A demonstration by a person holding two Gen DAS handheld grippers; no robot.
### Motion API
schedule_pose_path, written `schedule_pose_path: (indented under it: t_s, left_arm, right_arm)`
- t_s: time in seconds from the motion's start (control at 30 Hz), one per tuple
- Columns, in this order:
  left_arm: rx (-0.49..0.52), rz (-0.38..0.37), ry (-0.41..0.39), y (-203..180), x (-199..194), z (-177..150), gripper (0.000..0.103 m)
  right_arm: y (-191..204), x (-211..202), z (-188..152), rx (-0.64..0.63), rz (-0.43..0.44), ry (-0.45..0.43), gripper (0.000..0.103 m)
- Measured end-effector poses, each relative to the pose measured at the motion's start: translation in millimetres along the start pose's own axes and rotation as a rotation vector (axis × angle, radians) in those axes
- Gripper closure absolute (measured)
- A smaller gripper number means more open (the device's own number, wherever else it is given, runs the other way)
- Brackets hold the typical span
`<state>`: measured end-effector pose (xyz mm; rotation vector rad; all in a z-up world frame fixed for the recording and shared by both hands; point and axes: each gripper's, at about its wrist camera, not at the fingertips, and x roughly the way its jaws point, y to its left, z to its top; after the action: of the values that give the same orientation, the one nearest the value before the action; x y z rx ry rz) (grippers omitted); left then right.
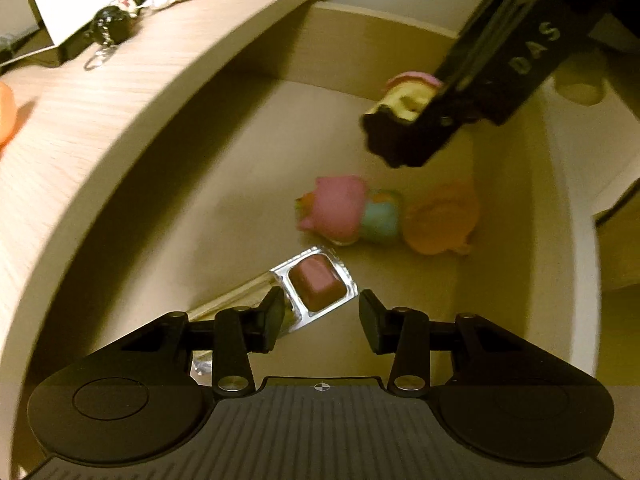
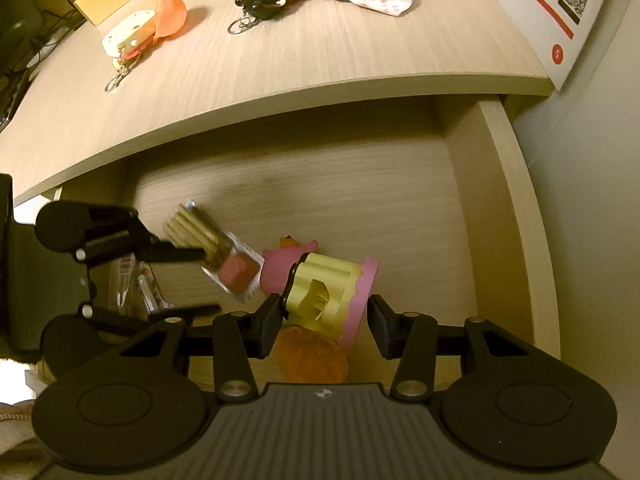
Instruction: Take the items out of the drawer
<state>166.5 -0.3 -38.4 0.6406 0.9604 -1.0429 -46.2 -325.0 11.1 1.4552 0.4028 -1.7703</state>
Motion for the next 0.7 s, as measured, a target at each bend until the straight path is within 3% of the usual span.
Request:
schedule_pose_path:
  t_s: [0.1, 0.2, 0.23, 0.3, 0.4, 0.6, 0.7]
  left_arm:
    - [0.02, 0.053, -0.029, -5.4, -11.4, -2.6, 0.068]
    - [0.255, 0.204, -0.06, -18.8, -19.6, -7.9, 0.068]
    - [0.338, 0.218, -0.049, -23.0, -20.2, -8.9, 0.067]
    - [0.468, 0.217, -0.015, -26.6, -16.6, -10.3, 0.067]
    - [0.563, 0.215, 0.025, -28.2, -1.1, -8.0, 0.066]
    - [0.669, 0.136, 0.114, -28.3, 19.9, -1.3, 0.066]
    - [0.617, 0.118, 0.12, -20.8, 24.6, 6.6, 0.058]
  right_arm:
    - [0.8, -0.4, 1.0, -0.01, -0.004, -0.003, 0.057]
    - [-0.4, -1.9, 0.5, -0.021, -0.007, -0.007, 0.057]
    - [0.4, -0.7, 0.9, -0.021, -0.007, -0.003, 0.057]
    - [1.3, 2.4, 0.8, -0.025, -0.007, 0.006, 0.057]
    - [3.0, 4.9, 0.3, -0.035, 0.001, 0.016, 0.057]
    - [4.5, 4.1, -1.2, -0.042, 0.018, 0.017, 0.055]
    - [1.5, 3.2, -2.5, -0.034, 0.016, 0.016, 0.055]
